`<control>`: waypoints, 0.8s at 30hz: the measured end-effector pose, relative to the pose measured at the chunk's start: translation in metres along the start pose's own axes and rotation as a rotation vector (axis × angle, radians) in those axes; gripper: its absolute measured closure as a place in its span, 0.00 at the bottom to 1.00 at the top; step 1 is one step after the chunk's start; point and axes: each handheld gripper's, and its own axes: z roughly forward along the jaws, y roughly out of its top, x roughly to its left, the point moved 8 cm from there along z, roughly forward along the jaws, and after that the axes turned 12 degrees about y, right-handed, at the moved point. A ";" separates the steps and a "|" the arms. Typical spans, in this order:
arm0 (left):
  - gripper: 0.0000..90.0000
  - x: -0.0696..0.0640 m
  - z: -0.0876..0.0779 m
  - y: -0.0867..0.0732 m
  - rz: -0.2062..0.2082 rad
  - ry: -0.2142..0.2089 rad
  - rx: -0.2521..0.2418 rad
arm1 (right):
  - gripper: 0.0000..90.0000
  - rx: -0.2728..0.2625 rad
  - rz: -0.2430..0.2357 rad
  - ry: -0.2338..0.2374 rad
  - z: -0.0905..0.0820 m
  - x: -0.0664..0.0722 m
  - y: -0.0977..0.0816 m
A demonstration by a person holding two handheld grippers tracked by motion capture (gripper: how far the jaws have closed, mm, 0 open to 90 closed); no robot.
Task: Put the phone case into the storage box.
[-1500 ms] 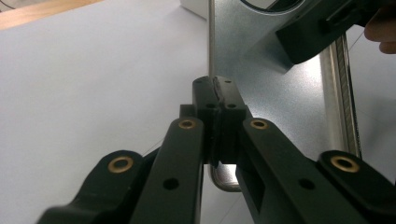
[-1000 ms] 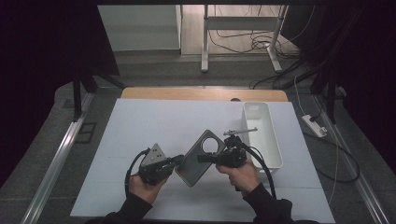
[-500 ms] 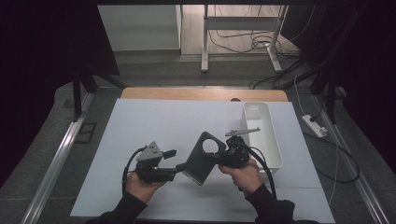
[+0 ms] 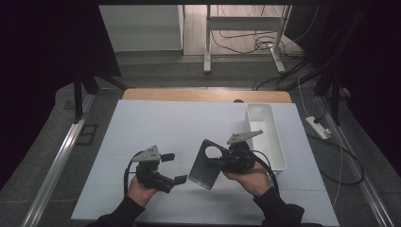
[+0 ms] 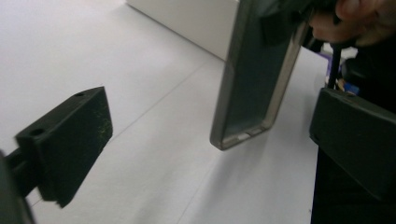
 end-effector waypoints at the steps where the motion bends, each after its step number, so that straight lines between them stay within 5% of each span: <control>1: 0.00 -0.002 0.001 -0.001 0.013 -0.009 -0.001 | 0.94 0.006 -0.006 -0.003 0.000 0.000 0.000; 18: 0.00 -0.020 0.021 -0.011 0.091 -0.070 0.077 | 0.94 0.081 -0.082 0.047 0.009 0.008 -0.007; 24: 0.01 -0.028 0.021 -0.005 0.063 -0.128 0.108 | 0.94 0.085 -0.095 0.084 0.013 0.014 -0.008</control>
